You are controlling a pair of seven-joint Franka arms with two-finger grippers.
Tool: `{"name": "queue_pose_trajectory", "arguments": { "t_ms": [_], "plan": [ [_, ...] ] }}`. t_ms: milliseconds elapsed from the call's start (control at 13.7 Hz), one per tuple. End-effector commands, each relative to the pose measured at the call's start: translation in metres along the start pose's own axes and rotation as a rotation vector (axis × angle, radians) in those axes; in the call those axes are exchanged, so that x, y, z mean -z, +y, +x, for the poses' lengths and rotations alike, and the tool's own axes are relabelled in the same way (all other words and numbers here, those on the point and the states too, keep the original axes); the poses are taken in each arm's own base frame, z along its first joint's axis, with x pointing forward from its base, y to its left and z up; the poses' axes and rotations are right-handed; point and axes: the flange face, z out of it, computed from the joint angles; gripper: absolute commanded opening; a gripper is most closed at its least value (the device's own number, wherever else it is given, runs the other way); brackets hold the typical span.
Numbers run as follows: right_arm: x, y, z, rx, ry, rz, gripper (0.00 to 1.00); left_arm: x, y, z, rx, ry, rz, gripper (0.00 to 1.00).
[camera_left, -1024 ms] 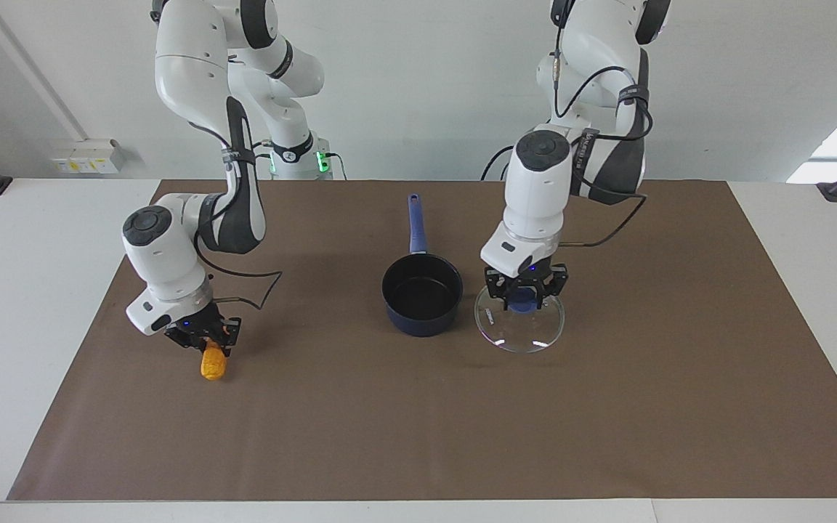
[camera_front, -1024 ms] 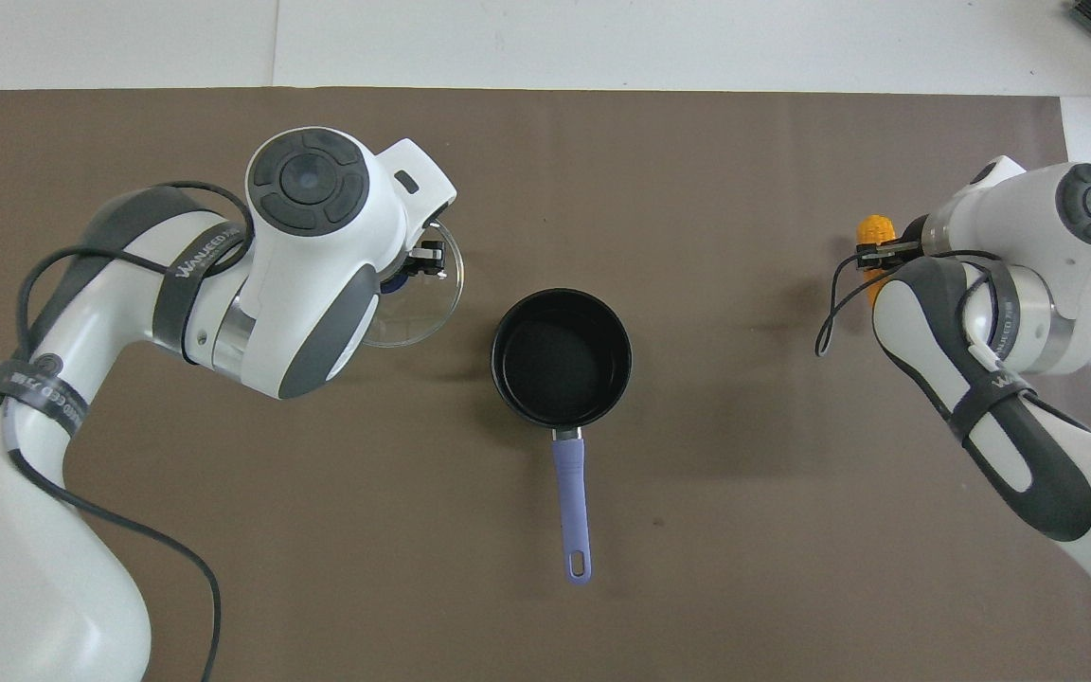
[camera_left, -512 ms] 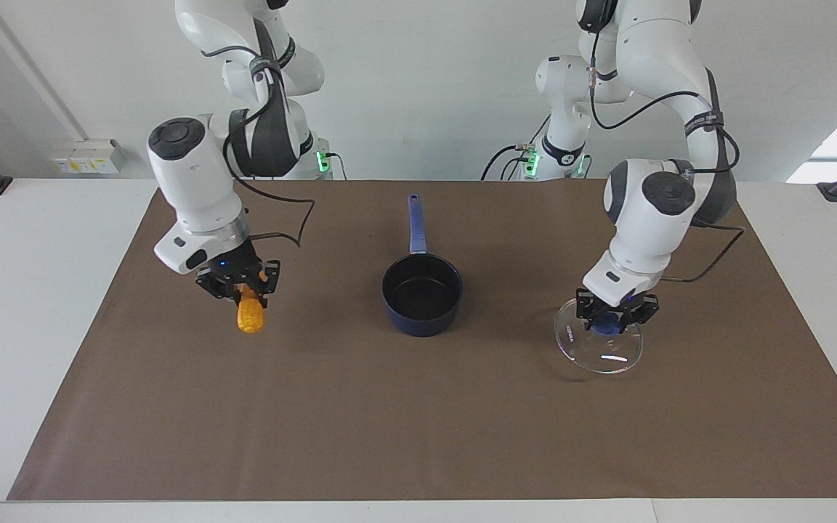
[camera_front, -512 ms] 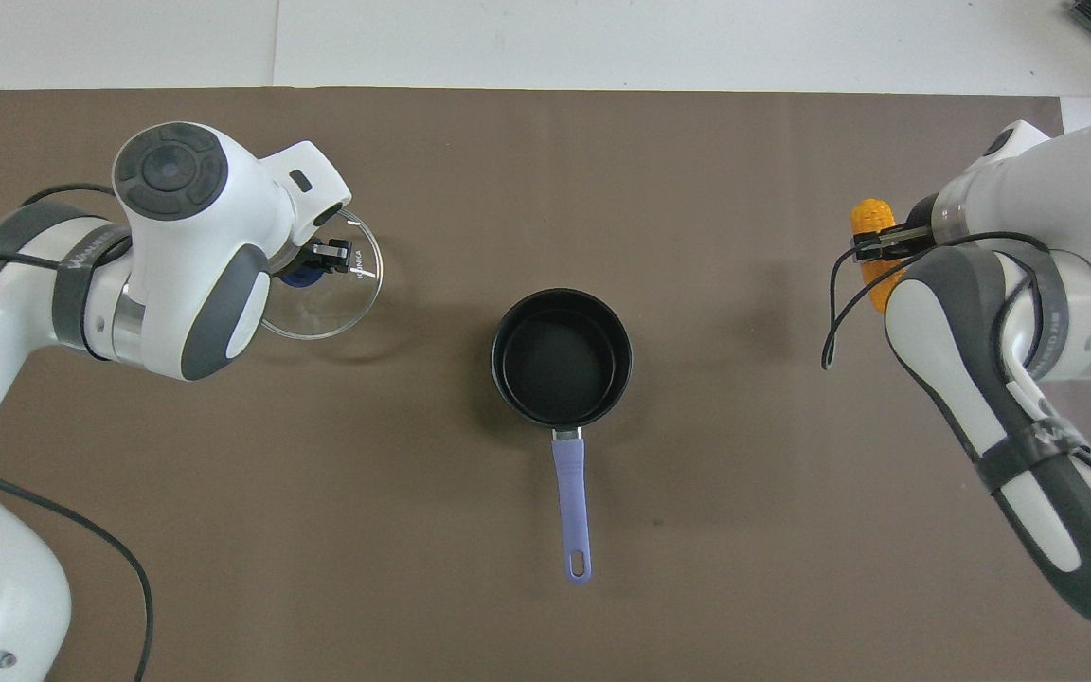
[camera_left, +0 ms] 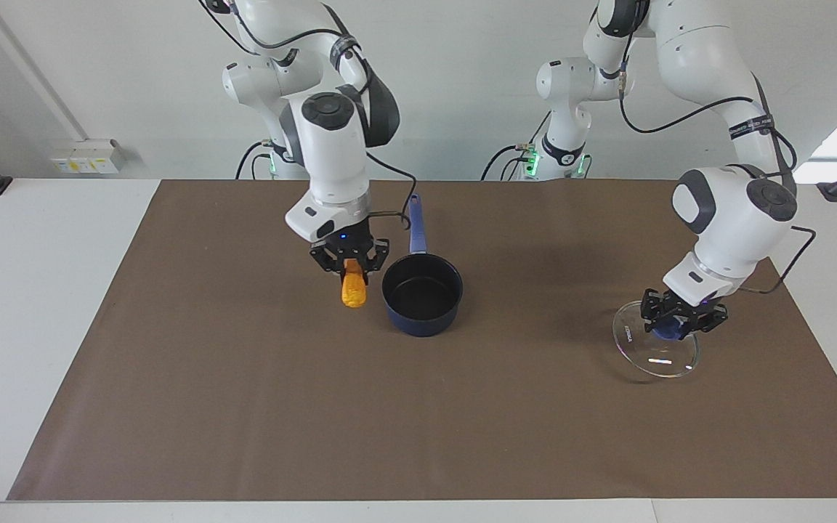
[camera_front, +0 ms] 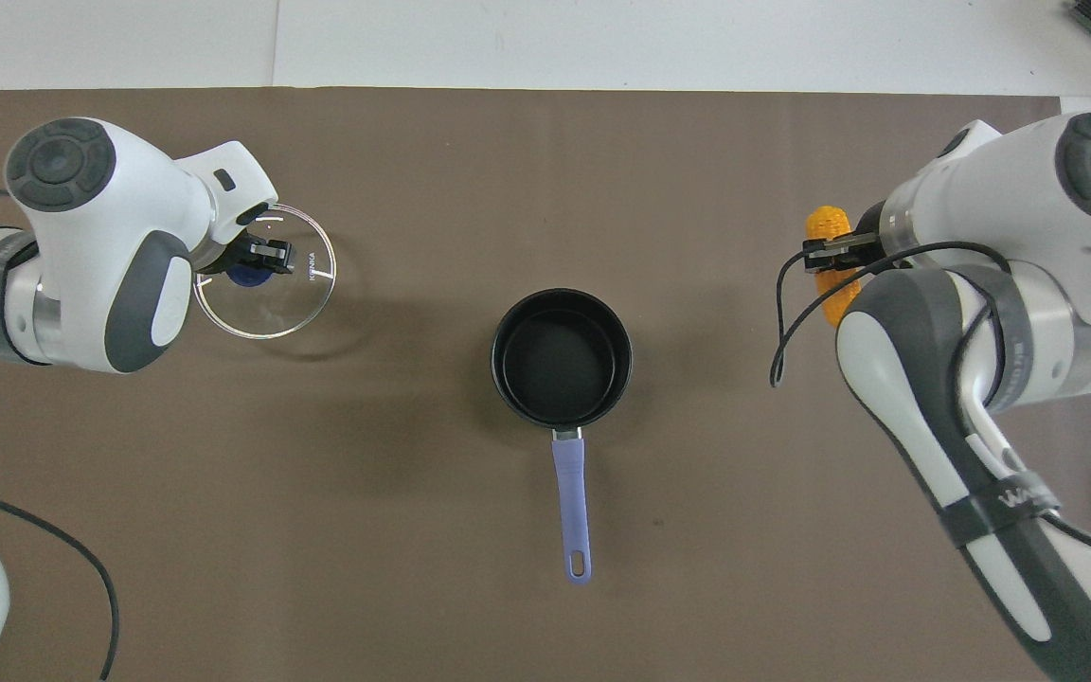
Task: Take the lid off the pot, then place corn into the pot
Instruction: 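Carry the corn over the pot with the right gripper and lower it in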
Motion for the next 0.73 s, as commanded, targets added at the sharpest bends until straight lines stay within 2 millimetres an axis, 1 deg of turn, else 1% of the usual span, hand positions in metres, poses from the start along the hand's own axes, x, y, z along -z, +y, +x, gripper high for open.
{"name": "queue_pose_trajectory", "arguments": {
  "t_ms": [0,73,146,293,439,512,659],
  "plan": [
    [-0.018,-0.028,-0.001,-0.008,0.034,0.010,0.00,-0.003,-0.001,-0.005,-0.010,0.024,-0.012,0.00],
    [-0.029,-0.040,-0.003,-0.012,0.025,0.030,0.00,-0.009,-0.001,-0.005,-0.025,0.014,-0.016,0.00],
    [-0.036,-0.051,-0.002,-0.015,0.023,0.049,0.00,-0.011,-0.001,-0.005,-0.028,0.013,-0.016,0.00],
    [-0.052,-0.077,-0.011,0.020,0.007,0.051,0.00,-0.016,-0.003,-0.007,-0.027,0.006,-0.019,0.00],
    [-0.065,-0.087,-0.018,0.040,-0.009,0.040,0.00,-0.020,-0.002,-0.006,-0.026,0.002,-0.022,0.00],
    [-0.072,-0.100,-0.027,0.061,-0.018,0.037,0.00,-0.025,-0.001,-0.006,-0.028,-0.004,-0.023,0.00],
    [-0.082,-0.100,-0.031,0.070,-0.032,0.025,0.00,-0.030,-0.002,-0.007,-0.026,-0.006,-0.023,0.00]
  ]
}}
